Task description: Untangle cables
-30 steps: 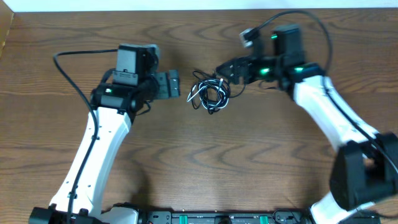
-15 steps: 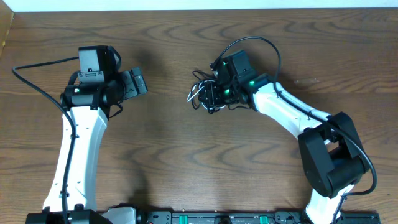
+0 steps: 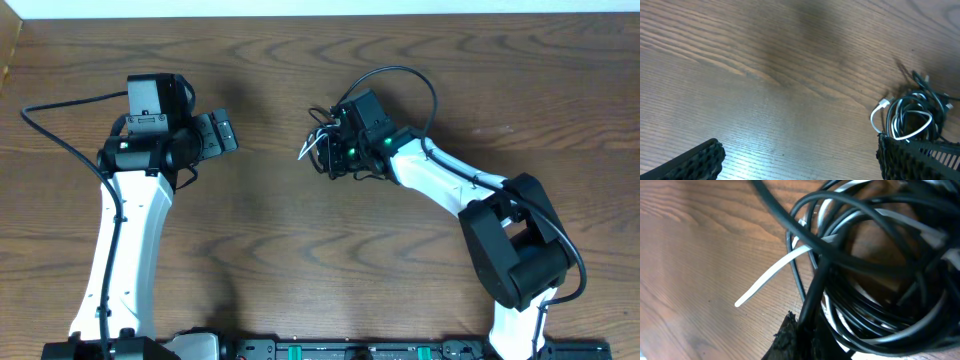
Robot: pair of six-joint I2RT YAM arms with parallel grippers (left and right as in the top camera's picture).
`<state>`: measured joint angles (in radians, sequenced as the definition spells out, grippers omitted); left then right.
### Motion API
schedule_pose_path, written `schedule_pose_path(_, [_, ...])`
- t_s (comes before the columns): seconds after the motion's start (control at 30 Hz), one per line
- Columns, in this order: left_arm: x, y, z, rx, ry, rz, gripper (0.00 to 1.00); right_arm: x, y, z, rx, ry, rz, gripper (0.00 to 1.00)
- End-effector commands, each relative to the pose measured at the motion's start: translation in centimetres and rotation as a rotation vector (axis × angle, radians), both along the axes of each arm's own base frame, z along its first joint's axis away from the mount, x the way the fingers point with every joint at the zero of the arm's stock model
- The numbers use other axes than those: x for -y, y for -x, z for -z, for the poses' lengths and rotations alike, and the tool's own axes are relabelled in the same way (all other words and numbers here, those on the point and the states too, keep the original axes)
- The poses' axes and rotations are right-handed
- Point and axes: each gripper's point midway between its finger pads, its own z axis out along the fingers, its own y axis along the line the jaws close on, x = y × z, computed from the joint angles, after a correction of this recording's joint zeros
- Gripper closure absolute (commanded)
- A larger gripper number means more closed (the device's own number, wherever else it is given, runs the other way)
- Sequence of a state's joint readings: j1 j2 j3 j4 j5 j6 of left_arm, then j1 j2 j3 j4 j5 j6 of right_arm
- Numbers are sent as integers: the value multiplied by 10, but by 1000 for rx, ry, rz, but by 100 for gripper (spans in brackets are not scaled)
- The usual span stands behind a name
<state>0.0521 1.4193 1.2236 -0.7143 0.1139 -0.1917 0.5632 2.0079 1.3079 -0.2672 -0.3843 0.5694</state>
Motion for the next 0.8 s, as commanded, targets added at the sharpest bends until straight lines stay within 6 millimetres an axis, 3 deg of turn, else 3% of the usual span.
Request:
schedule_pose_path(0.0, [6, -3, -9, 21, 38, 9, 1, -2, -11, -28, 21, -78, -9, 99])
schedule_pose_path(0.1, [19, -6, -12, 41, 89, 76, 1, 4, -17, -66, 75, -143, -67, 99])
schedule_pose_path(0.17, [38, -9, -19, 75, 164, 169, 1, 9, -15, -100, 125, -182, -137, 99])
schedule_pose_path(0.27, [69, -14, -38, 160, 284, 328, 1, 23, -6, -149, 191, -212, -230, 99])
schedule_pose_path(0.4, [97, -18, -66, 266, 414, 463, 1, 47, 12, -197, 251, -205, -316, 99])
schedule_pose_path(0.57, [115, -19, -89, 357, 489, 573, 1, 63, 34, -230, 295, -249, -391, 99])
schedule_pose_path(0.77, [134, -16, -114, 449, 570, 709, 1, 68, 54, -232, 292, -285, -486, 99])
